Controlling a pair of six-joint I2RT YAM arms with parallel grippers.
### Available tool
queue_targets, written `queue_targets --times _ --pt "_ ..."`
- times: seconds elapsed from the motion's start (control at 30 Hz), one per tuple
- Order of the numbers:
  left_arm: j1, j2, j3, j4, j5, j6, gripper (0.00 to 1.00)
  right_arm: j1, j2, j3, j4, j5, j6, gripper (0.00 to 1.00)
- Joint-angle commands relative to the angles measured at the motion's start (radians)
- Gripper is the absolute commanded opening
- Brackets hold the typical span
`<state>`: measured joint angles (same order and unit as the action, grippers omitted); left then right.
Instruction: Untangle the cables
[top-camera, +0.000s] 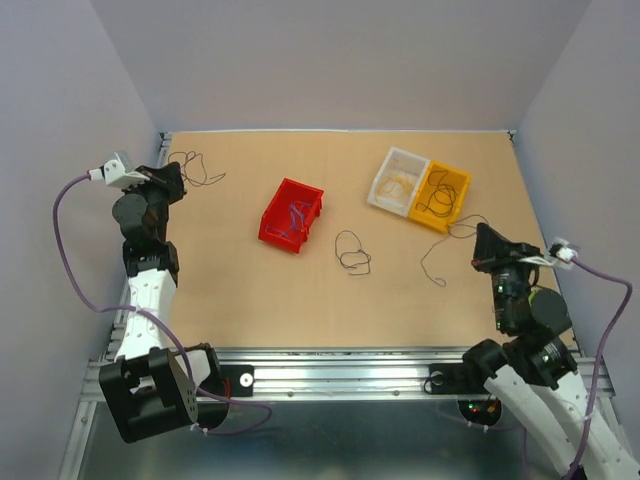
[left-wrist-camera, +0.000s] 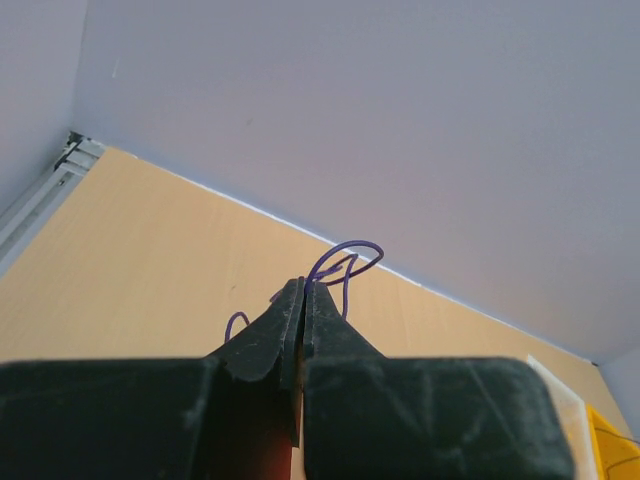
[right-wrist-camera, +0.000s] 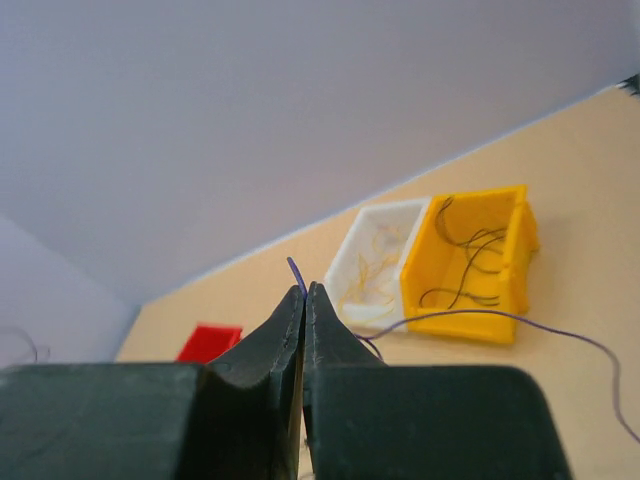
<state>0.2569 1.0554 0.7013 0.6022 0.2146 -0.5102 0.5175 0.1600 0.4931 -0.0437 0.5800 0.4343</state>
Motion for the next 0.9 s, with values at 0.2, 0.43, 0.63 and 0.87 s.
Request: queue_targets --times 0.2,0.43,0.63,0.87 --pt "-0.018 -0.123 -0.063 0.197 0.120 0.030 0.00 0.004 0.605 0.200 0.083 -0.376 -0.075 0.01" --pt "-0.033 -0.138 -0.085 0.231 0.169 0.035 0.00 0.003 0.774 0.338 0.176 -0.149 -0.120 0.00" --pt "-0.080 -0.130 -0.092 0.277 0.256 0.078 0.00 0.003 0.852 0.492 0.163 -0.115 -0.201 0.01" --pt "-0.358 -0.089 -0.074 0.229 0.243 0.278 0.00 -0.004 0.932 0.666 0.117 -0.080 -0.236 0.01"
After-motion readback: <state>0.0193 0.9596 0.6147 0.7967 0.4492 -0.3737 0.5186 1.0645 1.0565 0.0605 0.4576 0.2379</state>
